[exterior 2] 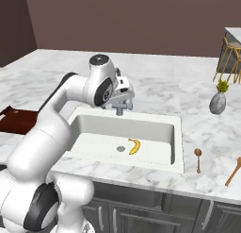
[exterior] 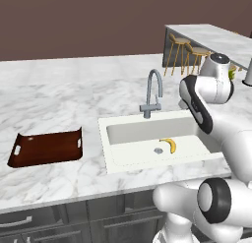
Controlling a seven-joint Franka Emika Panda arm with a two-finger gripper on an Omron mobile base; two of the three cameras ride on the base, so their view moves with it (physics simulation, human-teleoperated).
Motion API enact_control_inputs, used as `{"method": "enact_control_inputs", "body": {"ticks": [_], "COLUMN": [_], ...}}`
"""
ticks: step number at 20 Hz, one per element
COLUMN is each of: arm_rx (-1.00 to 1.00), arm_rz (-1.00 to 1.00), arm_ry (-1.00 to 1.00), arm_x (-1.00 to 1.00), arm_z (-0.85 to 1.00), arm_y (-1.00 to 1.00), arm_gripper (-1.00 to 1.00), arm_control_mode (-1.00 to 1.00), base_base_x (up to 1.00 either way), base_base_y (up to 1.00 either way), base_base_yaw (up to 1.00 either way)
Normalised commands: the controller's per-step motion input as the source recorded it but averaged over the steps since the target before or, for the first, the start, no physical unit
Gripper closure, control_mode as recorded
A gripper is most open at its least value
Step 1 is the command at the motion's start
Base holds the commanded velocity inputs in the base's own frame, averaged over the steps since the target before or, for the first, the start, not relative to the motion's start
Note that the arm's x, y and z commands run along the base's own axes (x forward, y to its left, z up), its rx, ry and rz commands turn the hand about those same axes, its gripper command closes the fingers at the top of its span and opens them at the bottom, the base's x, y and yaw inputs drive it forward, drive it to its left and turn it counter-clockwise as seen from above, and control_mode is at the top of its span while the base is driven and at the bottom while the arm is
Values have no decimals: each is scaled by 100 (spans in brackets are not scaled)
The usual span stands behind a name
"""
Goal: Pick up all produce items and place them in the sink. Turn on the sink faucet to wash them. Then turn the sink off and put them in the tray.
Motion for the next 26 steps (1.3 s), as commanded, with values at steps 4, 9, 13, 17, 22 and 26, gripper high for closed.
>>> {"method": "enact_control_inputs", "body": {"ticks": [4,9,13,17,22,26], "arm_rx": [7,9,7,7,7,4], "arm_rz": [-11,-16,-17,-13,-7,-3], "arm_ry": [0,1,7,7,3,2], "arm_x": [0,0,0,0,2,15], "arm_z": [-44,-36,-40,-39,-35,-29], "arm_y": [-3,-3,-6,-11,-19,-12], "arm_gripper": [-100,-100,-100,-100,-100,-100], "arm_control_mode": [-100,-100,-100,-100,-100,-100], "base_base_x": [0,0,0,0,0,0], "base_base_y": [0,0,0,0,0,0], "base_base_yaw": [0,0,0,0,0,0]}}
